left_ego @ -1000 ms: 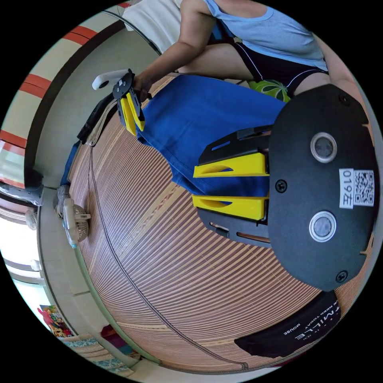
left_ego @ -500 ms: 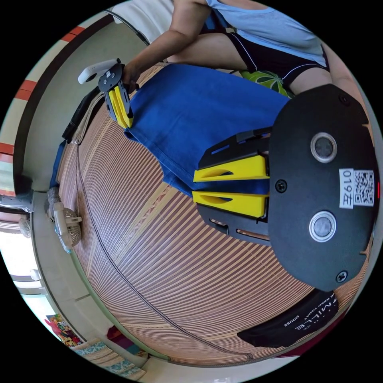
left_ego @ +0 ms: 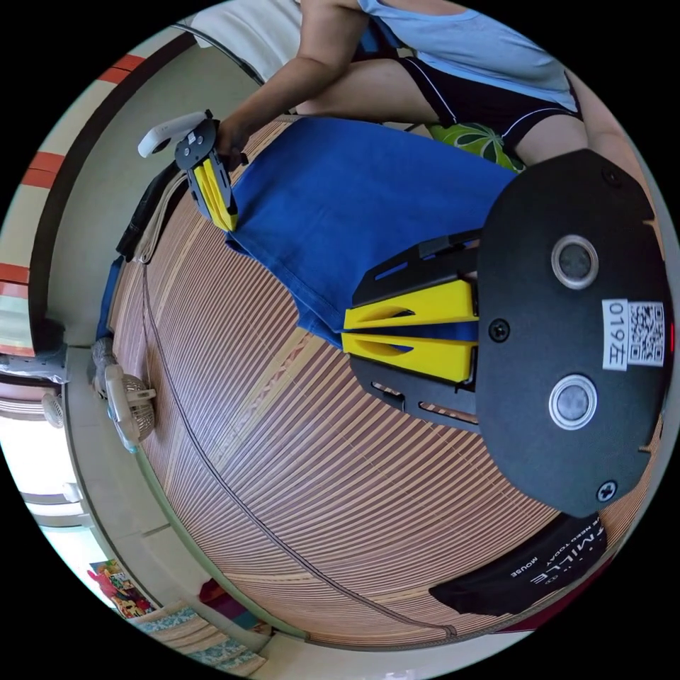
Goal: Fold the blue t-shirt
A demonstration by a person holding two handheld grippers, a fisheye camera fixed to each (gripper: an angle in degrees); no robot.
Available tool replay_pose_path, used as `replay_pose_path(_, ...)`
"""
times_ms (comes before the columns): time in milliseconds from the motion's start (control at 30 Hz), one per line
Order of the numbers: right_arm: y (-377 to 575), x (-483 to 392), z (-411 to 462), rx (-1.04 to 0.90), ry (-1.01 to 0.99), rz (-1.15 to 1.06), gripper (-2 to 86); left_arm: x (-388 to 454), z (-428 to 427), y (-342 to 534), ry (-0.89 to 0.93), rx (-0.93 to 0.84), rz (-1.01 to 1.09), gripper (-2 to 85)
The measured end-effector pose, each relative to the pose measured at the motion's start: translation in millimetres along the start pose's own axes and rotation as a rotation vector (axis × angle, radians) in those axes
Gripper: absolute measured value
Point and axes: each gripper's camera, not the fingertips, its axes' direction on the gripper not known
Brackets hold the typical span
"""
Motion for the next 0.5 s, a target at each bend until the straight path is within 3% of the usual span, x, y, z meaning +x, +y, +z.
replay_pose_path(300, -1.9, 15.8, 9.2, -0.011, -0.006, 0.049, 4.4, -19.0, 6.4, -6.6, 0.011, -0.021, -0.069, 1.0)
replay_pose_path(500, 1.2, 24.5, -5.9, 0.074, -0.014, 0.057, 6.4, -36.7, -14.1, -3.6, 0.065, 0.079, -0.118, 0.8)
